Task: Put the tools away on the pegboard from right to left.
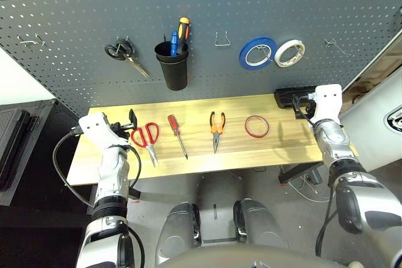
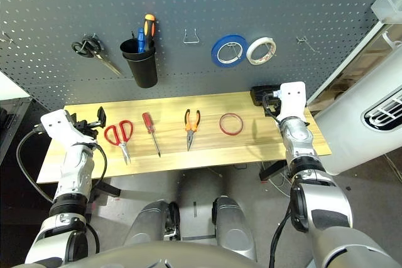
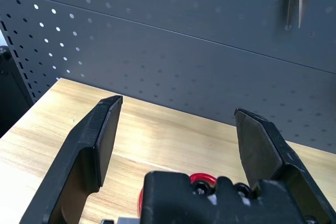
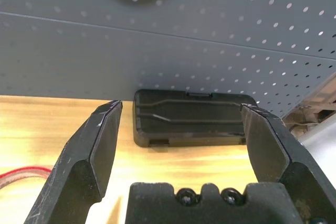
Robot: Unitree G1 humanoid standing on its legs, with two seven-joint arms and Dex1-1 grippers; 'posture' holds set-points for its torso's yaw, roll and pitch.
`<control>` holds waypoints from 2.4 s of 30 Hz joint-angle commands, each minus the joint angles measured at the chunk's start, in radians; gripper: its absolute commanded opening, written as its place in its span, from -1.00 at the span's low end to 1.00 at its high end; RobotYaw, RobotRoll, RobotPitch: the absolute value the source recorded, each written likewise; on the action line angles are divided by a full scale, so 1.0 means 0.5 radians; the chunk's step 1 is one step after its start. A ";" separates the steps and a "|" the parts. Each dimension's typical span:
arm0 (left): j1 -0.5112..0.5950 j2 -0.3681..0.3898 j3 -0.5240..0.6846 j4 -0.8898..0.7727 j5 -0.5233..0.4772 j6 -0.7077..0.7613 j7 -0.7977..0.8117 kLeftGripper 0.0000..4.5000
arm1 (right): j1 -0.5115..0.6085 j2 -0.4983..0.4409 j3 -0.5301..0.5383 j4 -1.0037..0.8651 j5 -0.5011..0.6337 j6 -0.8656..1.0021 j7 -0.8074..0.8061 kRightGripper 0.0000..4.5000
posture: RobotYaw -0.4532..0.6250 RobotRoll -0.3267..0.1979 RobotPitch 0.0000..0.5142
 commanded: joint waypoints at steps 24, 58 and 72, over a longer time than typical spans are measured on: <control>0.176 0.198 -0.079 -0.369 -0.104 0.300 -0.532 0.98 | -0.362 -0.039 0.448 -0.305 -0.123 1.732 0.703 1.00 | -0.22 0.25 -0.21; 0.548 0.742 -0.529 -1.134 -0.348 0.794 -1.682 0.98 | -0.546 0.121 0.450 0.314 -0.240 1.555 0.439 1.00 | -0.01 0.25 0.22; 0.460 0.690 -0.552 -0.998 -0.265 0.694 -1.647 1.00 | -0.582 0.149 0.396 0.332 -0.203 1.544 0.394 -0.99 | -0.04 0.25 0.10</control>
